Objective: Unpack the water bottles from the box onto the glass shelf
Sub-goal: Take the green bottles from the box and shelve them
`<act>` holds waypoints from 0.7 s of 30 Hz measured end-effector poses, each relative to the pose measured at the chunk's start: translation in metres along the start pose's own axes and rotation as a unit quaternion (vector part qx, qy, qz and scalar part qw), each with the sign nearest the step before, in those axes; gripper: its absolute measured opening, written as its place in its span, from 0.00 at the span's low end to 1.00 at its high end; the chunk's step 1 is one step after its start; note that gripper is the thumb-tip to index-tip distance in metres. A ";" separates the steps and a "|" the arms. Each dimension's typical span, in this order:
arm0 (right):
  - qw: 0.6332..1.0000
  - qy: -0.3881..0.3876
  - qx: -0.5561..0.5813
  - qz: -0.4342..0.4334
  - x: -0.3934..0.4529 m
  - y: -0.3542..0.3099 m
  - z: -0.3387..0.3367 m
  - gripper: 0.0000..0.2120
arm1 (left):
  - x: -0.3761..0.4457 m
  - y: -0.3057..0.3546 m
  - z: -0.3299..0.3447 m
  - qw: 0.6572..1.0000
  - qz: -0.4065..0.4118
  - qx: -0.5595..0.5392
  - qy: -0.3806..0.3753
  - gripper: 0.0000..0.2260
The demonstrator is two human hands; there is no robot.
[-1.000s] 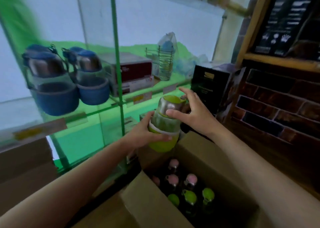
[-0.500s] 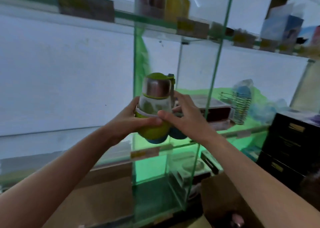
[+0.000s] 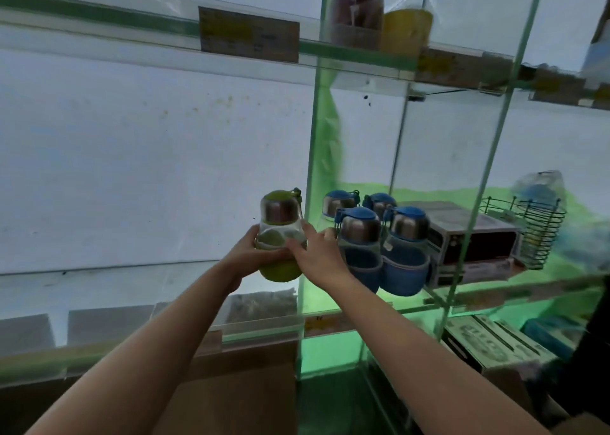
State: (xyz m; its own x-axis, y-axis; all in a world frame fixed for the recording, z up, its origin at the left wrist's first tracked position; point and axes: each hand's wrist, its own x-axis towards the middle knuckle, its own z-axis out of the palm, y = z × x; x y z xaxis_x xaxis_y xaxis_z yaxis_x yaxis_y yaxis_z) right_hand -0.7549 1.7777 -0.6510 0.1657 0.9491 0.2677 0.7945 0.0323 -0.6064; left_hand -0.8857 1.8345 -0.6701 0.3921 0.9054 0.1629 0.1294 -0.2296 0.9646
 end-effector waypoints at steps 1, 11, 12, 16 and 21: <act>1.000 -0.001 -0.015 0.017 0.005 0.001 0.005 0.25 | 0.005 -0.004 0.002 1.000 -0.004 0.002 0.009 0.30; 0.997 -0.025 -0.042 0.056 0.021 0.007 0.023 0.25 | 0.036 -0.015 0.019 0.987 -0.064 0.109 0.100 0.32; 0.997 -0.027 -0.045 0.052 0.021 0.008 0.023 0.26 | 0.037 -0.014 0.020 0.986 -0.067 0.120 0.099 0.31; 0.997 -0.051 -0.023 0.056 0.021 0.009 0.020 0.29 | 0.036 -0.010 0.023 0.979 -0.087 0.157 0.100 0.32; 0.992 -0.109 0.005 0.057 0.004 0.002 0.007 0.33 | 0.023 0.002 0.030 0.959 -0.106 0.228 0.130 0.39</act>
State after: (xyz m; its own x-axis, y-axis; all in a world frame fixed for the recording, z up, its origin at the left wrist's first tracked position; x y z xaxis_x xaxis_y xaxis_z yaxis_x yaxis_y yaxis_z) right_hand -0.7565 1.7838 -0.6565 0.1232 0.9920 0.0289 0.7720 -0.0775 -0.6308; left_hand -0.8492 1.8439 -0.6703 0.0801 0.9939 0.0764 0.5886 -0.1090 0.8011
